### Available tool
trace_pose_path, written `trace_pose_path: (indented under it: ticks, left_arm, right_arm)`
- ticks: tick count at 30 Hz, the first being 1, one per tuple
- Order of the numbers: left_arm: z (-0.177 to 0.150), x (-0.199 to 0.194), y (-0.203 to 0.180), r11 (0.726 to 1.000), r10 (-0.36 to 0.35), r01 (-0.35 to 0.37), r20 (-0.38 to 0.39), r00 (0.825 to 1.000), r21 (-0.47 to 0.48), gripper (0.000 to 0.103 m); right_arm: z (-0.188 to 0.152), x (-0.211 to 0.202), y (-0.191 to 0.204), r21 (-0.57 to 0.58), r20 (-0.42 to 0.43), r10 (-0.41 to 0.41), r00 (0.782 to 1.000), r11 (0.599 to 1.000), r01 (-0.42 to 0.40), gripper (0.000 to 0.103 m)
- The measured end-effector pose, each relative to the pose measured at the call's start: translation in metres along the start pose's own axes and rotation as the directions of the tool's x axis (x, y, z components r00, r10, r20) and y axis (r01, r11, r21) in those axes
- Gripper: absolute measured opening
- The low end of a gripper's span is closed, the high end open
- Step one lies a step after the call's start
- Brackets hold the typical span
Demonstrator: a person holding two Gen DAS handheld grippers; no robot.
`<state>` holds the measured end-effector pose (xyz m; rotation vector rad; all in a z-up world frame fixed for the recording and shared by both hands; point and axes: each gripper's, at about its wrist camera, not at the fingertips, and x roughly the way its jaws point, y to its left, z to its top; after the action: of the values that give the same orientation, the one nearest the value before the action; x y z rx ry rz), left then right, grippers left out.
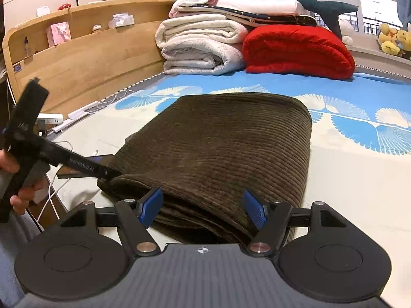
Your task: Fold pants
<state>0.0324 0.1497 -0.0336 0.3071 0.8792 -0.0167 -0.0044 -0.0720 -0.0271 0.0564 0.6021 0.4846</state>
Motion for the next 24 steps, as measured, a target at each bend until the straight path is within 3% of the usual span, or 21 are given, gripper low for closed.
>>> trace_pose_path:
  ticks: [2, 4, 6, 7, 9, 10, 13, 16, 18, 20, 24]
  left_arm:
    - [-0.004, -0.001, -0.013, 0.995, 0.044, -0.046, 0.03, 0.999, 0.087, 0.052]
    - [-0.003, -0.002, -0.001, 1.0, -0.005, 0.005, 0.009, 1.0, -0.004, 0.049]
    - [-0.001, 0.003, 0.019, 0.988, -0.071, 0.068, -0.023, 0.997, -0.14, 0.049]
    - [-0.002, 0.005, 0.029, 0.976, -0.1, 0.091, -0.036, 0.994, -0.2, 0.049]
    - [-0.004, 0.005, 0.038, 0.961, -0.124, 0.109, -0.045, 0.991, -0.253, 0.051]
    - [-0.004, 0.004, 0.04, 0.959, -0.122, 0.107, -0.043, 0.992, -0.262, 0.051]
    - [0.003, -0.015, 0.052, 0.946, -0.118, 0.116, 0.009, 0.993, -0.304, 0.05]
    - [0.027, -0.034, 0.075, 0.911, -0.145, 0.174, 0.106, 0.984, -0.375, 0.052]
    - [0.05, -0.034, 0.082, 0.91, -0.143, 0.184, 0.135, 0.98, -0.371, 0.053]
    - [0.069, -0.023, 0.083, 0.915, -0.156, 0.193, 0.13, 0.979, -0.355, 0.052]
    - [0.091, 0.027, 0.072, 0.928, -0.188, 0.188, 0.032, 0.982, -0.321, 0.044]
  right_arm:
    - [0.001, -0.001, -0.002, 0.011, 0.005, 0.0, 1.0, 1.0, 0.0, 0.072]
    - [0.003, -0.003, -0.005, 0.025, 0.01, 0.0, 1.0, 1.0, 0.0, 0.072]
    - [0.004, -0.001, -0.008, 0.035, 0.01, -0.004, 1.0, 0.999, 0.004, 0.07]
    - [0.002, 0.002, -0.01, 0.041, -0.009, -0.004, 1.0, 0.999, 0.004, 0.059]
    - [-0.008, 0.017, -0.01, 0.012, -0.091, 0.0, 0.996, 1.0, 0.001, 0.055]
    - [-0.015, 0.02, -0.007, -0.029, -0.092, -0.013, 0.996, 1.0, 0.01, 0.055]
    - [-0.022, 0.019, 0.007, -0.138, -0.078, -0.053, 0.996, 0.99, 0.042, 0.054]
    - [-0.009, 0.008, -0.004, -0.024, -0.055, -0.019, 0.998, 1.0, 0.018, 0.055]
    - [-0.001, 0.003, -0.019, 0.085, -0.037, 0.002, 0.999, 0.996, 0.001, 0.055]
    - [0.003, 0.002, -0.025, 0.108, -0.029, -0.004, 1.0, 0.994, 0.007, 0.055]
    - [0.006, 0.002, -0.025, 0.075, -0.014, -0.023, 1.0, 0.997, 0.024, 0.055]
